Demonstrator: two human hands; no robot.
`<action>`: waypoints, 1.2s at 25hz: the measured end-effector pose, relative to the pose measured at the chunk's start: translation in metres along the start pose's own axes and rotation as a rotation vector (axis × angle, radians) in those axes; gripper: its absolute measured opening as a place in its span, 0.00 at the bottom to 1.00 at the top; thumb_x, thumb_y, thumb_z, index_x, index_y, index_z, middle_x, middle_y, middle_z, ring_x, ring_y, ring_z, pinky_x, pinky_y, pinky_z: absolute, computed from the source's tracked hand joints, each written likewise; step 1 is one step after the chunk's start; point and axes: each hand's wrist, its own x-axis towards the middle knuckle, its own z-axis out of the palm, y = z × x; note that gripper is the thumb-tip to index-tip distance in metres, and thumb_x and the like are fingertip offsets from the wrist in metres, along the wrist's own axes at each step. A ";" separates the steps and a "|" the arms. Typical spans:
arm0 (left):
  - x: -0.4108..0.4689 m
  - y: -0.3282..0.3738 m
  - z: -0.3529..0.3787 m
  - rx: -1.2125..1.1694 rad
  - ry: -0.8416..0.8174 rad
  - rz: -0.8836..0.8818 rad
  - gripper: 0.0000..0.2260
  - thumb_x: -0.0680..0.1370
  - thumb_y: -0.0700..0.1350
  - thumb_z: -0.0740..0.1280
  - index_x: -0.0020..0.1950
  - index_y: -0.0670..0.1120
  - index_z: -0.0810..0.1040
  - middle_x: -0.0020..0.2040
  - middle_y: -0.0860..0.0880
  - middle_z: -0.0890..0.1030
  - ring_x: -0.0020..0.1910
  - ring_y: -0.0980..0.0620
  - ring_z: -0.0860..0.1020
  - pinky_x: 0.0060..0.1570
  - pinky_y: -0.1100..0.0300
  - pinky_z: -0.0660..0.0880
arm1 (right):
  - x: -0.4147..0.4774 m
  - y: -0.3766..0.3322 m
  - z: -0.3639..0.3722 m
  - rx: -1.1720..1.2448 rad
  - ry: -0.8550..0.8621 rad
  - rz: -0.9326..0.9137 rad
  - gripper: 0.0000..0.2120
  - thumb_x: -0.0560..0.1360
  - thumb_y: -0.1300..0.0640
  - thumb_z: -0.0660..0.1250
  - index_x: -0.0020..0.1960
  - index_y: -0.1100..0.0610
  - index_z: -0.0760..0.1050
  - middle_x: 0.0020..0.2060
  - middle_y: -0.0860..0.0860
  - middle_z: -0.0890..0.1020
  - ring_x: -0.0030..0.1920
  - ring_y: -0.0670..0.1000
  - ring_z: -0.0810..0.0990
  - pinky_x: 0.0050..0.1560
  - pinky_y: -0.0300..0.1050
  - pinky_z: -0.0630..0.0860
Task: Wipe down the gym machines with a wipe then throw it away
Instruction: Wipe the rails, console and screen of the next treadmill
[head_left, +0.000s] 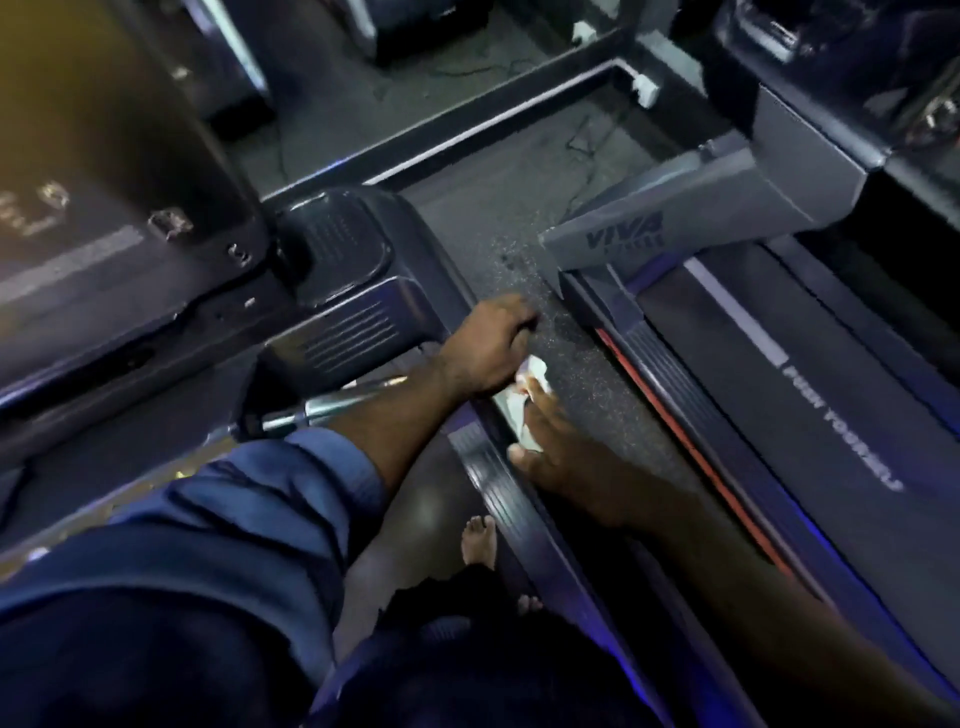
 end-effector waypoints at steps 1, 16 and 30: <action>-0.016 0.006 0.002 -0.149 0.131 -0.078 0.15 0.76 0.36 0.58 0.54 0.37 0.84 0.59 0.39 0.81 0.60 0.40 0.78 0.66 0.45 0.74 | 0.001 0.000 0.004 -0.140 -0.016 -0.006 0.38 0.84 0.32 0.47 0.85 0.53 0.48 0.85 0.48 0.45 0.83 0.47 0.36 0.78 0.38 0.36; -0.183 0.060 0.146 -1.877 0.676 -0.981 0.40 0.79 0.76 0.48 0.72 0.45 0.72 0.45 0.47 0.83 0.36 0.52 0.81 0.37 0.57 0.74 | 0.036 -0.063 0.036 -1.590 -0.612 -0.158 0.34 0.83 0.33 0.47 0.83 0.51 0.58 0.83 0.52 0.60 0.83 0.53 0.53 0.81 0.57 0.45; -0.205 0.067 0.170 -1.918 0.564 -0.959 0.47 0.71 0.84 0.52 0.72 0.50 0.77 0.65 0.45 0.83 0.58 0.45 0.83 0.55 0.46 0.79 | 0.007 -0.065 0.041 -1.425 -0.672 -0.169 0.25 0.86 0.41 0.55 0.76 0.53 0.72 0.68 0.56 0.79 0.71 0.61 0.73 0.62 0.52 0.73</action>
